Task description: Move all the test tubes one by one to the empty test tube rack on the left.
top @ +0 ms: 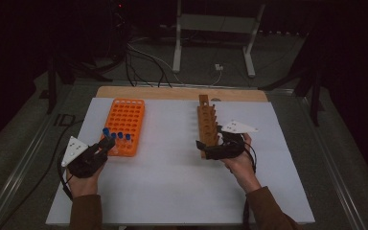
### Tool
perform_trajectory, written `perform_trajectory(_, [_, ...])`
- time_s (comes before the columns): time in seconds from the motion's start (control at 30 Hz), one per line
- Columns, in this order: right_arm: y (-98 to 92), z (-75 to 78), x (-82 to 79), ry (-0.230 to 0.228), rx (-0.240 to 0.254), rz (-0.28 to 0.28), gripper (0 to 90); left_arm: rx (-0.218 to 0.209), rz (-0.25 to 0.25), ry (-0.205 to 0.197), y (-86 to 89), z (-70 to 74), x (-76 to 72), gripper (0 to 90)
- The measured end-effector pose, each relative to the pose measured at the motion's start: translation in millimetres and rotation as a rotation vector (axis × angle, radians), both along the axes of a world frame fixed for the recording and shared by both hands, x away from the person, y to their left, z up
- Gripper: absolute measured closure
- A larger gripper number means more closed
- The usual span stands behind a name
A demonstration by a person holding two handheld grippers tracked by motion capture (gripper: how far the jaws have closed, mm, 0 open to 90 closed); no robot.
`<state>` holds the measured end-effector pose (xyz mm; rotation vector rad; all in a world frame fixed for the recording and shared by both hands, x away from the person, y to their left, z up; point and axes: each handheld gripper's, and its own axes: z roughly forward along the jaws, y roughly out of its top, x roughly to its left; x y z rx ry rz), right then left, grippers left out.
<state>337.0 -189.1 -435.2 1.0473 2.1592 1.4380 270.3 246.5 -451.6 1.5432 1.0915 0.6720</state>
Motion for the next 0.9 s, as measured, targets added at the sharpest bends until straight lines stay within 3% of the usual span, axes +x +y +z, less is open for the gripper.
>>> perform_trajectory(0.6, [-39.9, -0.2, -11.0, -0.016, -0.028, -0.071, 0.3, 0.043, 0.170, 0.008, 22.9, -12.3, 12.4, 77.0])
perform_trajectory(0.8, [-52.1, -1.3, -14.8, -0.015, -0.028, -0.088, 0.3, 0.038, 0.192, 0.017, 25.0, -19.9, 23.3, 77.0])
perform_trajectory(0.9, [-55.5, -2.1, -15.7, -0.014, -0.029, -0.091, 0.3, 0.057, 0.199, 0.032, 24.6, -23.5, 28.1, 76.9])
